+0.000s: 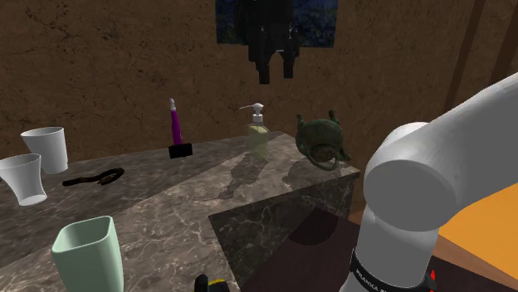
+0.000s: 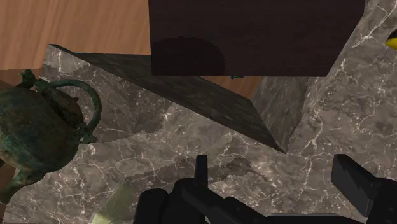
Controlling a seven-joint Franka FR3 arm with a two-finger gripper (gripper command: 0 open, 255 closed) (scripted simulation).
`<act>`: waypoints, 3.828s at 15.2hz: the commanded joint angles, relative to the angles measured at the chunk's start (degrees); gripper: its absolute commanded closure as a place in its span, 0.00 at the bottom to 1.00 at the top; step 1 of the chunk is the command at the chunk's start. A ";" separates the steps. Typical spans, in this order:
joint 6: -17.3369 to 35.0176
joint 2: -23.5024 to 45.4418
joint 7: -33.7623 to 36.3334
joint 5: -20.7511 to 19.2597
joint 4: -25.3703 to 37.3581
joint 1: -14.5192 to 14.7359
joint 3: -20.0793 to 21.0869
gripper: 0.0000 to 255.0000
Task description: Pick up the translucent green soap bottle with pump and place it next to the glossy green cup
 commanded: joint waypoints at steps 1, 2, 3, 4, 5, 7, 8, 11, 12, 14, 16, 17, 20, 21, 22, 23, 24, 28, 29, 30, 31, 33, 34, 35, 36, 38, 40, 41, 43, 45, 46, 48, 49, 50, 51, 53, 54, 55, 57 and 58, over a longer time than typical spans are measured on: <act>0.00 0.00 0.00 0.00 0.00 0.00 0.00 0.00; 1.95 0.71 -0.46 -0.63 -0.81 -0.31 -0.76 0.00; 3.92 1.50 -0.91 -1.24 -1.55 -0.62 -1.53 0.00; 5.89 2.38 -1.36 -1.83 -2.22 -0.94 -2.30 0.00; 7.88 3.33 -1.79 -2.40 -2.80 -1.25 -3.08 0.00; 11.86 5.47 -2.65 -3.46 -3.74 -1.88 -4.64 0.00; 13.85 6.65 -3.06 -3.95 -4.09 -2.17 -5.43 0.00; 19.79 10.64 -4.30 -5.25 -4.65 -2.98 -7.83 0.00; 21.75 12.11 -4.72 -5.59 -4.68 -3.23 -8.63 0.00; 25.61 15.22 -5.58 -6.16 -4.48 -3.63 -10.25 0.00; 29.39 18.57 -6.51 -6.49 -3.97 -3.99 -11.85 0.00; 31.24 20.33 -7.00 -6.56 -3.59 -4.13 -12.65 0.00; 36.56 25.85 -8.65 -6.29 -1.99 -4.42 -15.04 0.00; 38.24 27.78 -9.27 -6.03 -1.31 -4.47 -15.83 0.00; 39.89 29.74 -9.95 -5.66 -0.55 -4.52 -16.59 0.00; 41.47 31.73 -10.67 -5.18 0.29 -4.56 -17.35 0.00; 43.01 33.76 -11.44 -4.59 1.20 -4.57 -18.10 0.00; 48.48 42.17 -15.19 -0.96 5.57 -4.75 -20.75 0.00; 49.66 44.34 -16.29 0.27 6.84 -4.89 -21.26 0.00; 50.75 46.52 -17.45 1.62 8.20 -5.07 -21.72 0.00; 51.76 48.73 -18.65 3.06 9.63 -5.33 -22.08 0.00; 53.47 53.16 -21.13 6.18 12.73 -6.12 -22.49 0.00; 53.61 53.56 -21.35 6.45 13.02 -6.28 -22.43 0.00; 54.26 54.16 -21.61 6.83 12.91 -6.38 -22.37 0.00; 54.90 54.77 -21.87 7.22 12.83 -6.47 -22.32 0.00; 56.18 56.01 -22.43 8.03 12.69 -6.67 -22.18 0.00; 57.43 57.29 -23.00 8.87 12.60 -6.89 -22.00 0.00; 58.39 58.32 -23.47 9.56 12.57 -7.07 -21.84 0.00; 58.39 58.31 -23.47 9.55 12.56 -7.09 -21.82 0.00; 58.39 58.31 -23.47 9.55 12.57 -7.09 -21.82 0.00; 58.39 58.31 -23.47 9.55 12.57 -7.09 -21.82 0.00; 58.39 58.31 -23.47 9.55 12.57 -7.09 -21.82 0.00; 58.38 58.31 -23.46 9.55 12.57 -7.09 -21.82 0.00; 58.38 58.31 -23.46 9.55 12.57 -7.09 -21.82 1.00; 58.38 58.31 -23.46 9.55 12.57 -7.09 -21.82 1.00; 58.39 58.29 -23.46 9.54 12.55 -7.08 -21.83 1.00; 58.39 58.29 -23.44 9.53 12.54 -7.08 -21.82 1.00; 58.37 58.29 -23.45 9.53 12.56 -7.08 -21.83 1.00; 58.37 58.29 -23.46 9.54 12.57 -7.09 -21.83 1.00; 58.36 58.28 -23.45 9.53 12.56 -7.08 -21.83 1.00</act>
